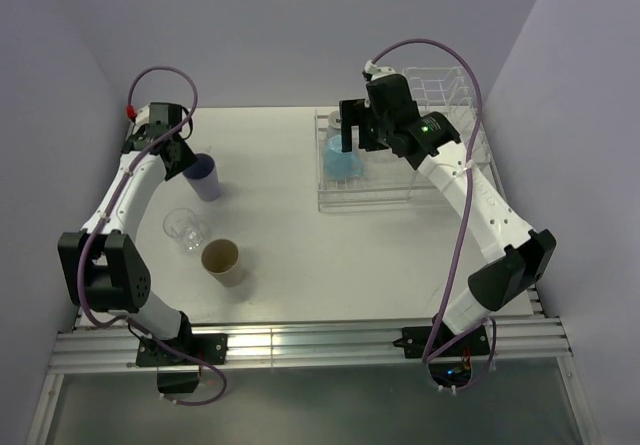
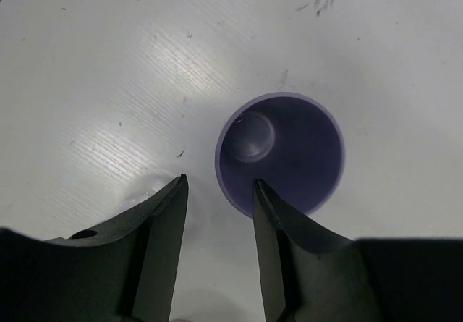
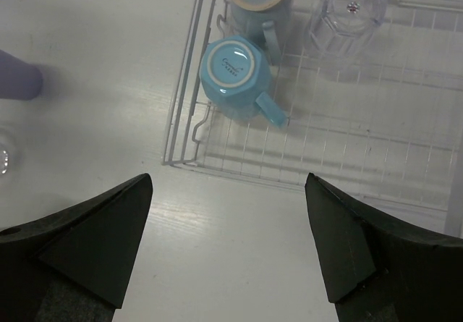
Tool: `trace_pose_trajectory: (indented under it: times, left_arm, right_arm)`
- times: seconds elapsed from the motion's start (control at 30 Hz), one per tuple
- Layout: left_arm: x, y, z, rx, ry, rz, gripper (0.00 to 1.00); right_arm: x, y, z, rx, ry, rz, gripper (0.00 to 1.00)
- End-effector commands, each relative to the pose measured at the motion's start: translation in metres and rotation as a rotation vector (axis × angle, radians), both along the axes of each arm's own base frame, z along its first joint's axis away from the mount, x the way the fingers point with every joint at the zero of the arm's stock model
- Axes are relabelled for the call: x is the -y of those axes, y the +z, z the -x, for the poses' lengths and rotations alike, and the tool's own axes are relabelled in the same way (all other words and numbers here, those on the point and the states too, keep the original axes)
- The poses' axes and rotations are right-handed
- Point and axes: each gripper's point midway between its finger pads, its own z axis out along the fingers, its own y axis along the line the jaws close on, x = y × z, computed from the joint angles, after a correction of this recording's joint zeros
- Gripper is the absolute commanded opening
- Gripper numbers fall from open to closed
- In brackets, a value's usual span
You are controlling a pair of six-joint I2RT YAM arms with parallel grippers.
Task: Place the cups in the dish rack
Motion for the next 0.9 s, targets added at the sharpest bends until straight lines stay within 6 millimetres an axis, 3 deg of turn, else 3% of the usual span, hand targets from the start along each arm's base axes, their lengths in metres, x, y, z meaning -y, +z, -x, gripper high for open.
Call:
trace_pose_trajectory:
  times: [0.0,0.33,0.43,0.47,0.57,0.63,0.7,0.73,0.83,0.87]
  left_arm:
    - [-0.006,-0.022,-0.004,-0.051,0.001,-0.02,0.47]
    - [0.004,-0.067,-0.016,-0.138,-0.019,0.046,0.43]
    - [0.013,-0.08,-0.019,-0.16,-0.051,0.091,0.2]
    - [0.015,-0.081,-0.019,-0.162,-0.057,0.1,0.0]
    - [0.024,-0.067,-0.025,-0.117,-0.097,0.137,0.0]
    - [0.039,-0.033,-0.033,-0.023,-0.16,0.192,0.0]
    - [0.05,0.018,-0.037,0.11,-0.221,0.235,0.0]
    - [0.063,0.052,-0.043,0.191,-0.282,0.279,0.0]
    - [0.09,0.136,-0.04,0.367,-0.429,0.36,0.0]
    - [0.111,0.158,-0.033,0.411,-0.538,0.438,0.0]
  right_arm:
    - [-0.006,0.021,0.003,0.065,0.014,-0.059,0.94]
    - [-0.008,0.017,0.005,0.059,0.022,-0.06,0.94]
    - [-0.008,0.013,0.006,0.053,0.02,-0.056,0.94]
    - [-0.007,0.013,0.007,0.056,0.017,-0.057,0.94]
    - [-0.004,0.014,0.008,0.065,0.011,-0.061,0.94]
    - [-0.005,0.014,0.009,0.075,0.011,-0.068,0.94]
    - [-0.003,0.021,0.01,0.101,0.01,-0.083,0.94]
    - [-0.002,0.022,0.011,0.106,0.01,-0.084,0.94]
    - [-0.002,0.035,0.014,0.144,0.006,-0.117,0.94]
    - [-0.004,0.044,0.019,0.164,0.024,-0.153,0.94]
